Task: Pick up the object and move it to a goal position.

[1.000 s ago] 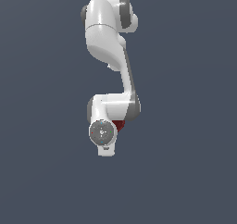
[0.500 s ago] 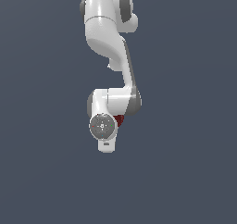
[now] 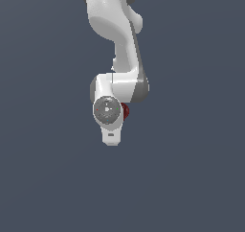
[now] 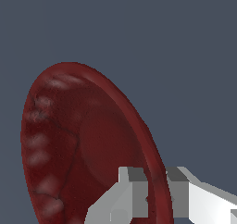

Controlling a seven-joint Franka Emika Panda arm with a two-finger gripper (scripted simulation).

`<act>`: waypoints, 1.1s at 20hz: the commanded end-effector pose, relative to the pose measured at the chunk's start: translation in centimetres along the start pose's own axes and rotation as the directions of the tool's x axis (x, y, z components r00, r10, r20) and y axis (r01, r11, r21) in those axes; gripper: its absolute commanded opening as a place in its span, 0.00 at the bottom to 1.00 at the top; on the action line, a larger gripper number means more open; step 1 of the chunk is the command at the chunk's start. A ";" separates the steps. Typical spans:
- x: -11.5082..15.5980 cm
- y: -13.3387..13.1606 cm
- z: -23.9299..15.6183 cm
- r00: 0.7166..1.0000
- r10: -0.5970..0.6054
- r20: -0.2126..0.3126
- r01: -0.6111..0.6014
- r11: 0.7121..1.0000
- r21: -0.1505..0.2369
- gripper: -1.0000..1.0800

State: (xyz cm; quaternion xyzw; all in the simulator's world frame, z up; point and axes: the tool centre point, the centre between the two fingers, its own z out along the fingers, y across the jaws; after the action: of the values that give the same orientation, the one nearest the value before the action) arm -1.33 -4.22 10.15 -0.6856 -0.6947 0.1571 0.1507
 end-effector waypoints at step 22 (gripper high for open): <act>0.9 -7.1 -5.1 1.000 -0.001 -0.001 0.001 1.000 -0.002 0.00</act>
State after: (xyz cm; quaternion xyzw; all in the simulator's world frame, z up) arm -5.70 -3.34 17.71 -0.6855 -0.6950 0.1563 0.1505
